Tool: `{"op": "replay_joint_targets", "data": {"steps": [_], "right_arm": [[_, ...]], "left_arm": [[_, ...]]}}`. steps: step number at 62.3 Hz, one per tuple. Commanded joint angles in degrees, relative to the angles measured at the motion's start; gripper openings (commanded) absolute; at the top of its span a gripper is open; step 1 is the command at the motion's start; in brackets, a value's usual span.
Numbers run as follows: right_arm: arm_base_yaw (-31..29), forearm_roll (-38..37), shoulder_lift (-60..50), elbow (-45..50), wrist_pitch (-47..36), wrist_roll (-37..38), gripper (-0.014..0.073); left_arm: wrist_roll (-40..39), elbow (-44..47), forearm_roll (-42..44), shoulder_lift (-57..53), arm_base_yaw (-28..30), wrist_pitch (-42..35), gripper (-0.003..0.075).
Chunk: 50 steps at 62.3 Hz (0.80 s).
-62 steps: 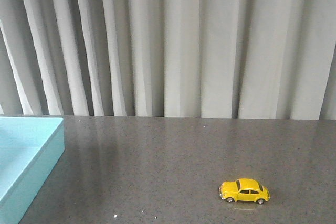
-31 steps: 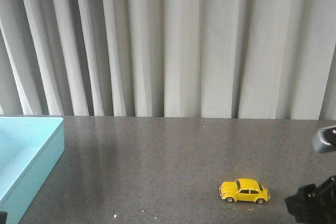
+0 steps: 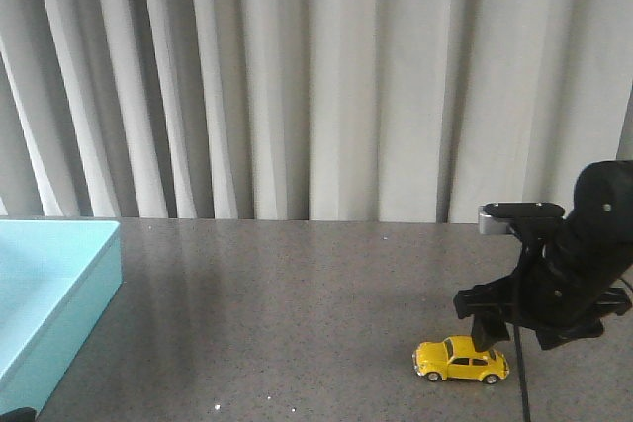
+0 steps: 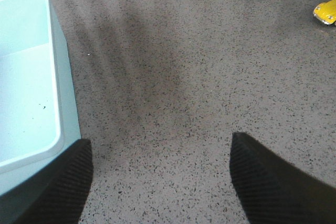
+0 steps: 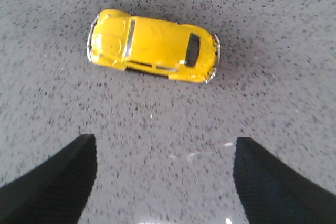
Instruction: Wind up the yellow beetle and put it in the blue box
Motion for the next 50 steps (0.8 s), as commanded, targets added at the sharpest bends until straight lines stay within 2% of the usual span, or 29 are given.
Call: {"op": "replay_joint_targets", "data": {"steps": [1, 13, 21, 50], "right_arm": [[0.02, 0.10, 2.18, -7.73, 1.87, 1.31, 0.0526], [0.02, 0.24, 9.86, -17.31, 7.82, 1.31, 0.0526], [0.02, 0.55, 13.31, -20.58, 8.48, 1.26, 0.0526], [0.02, 0.38, 18.11, -21.50, 5.57, 1.26, 0.0526]], "left_arm": [[0.04, -1.21, -0.37, -0.09, -0.38, -4.13, 0.0536], [0.04, -1.21, -0.37, -0.07, -0.38, -4.07, 0.0536], [0.04, -1.21, -0.37, -0.07, -0.38, -4.07, 0.0536], [-0.01, -1.21, -0.37, -0.07, -0.38, -4.06, 0.0536]]}}
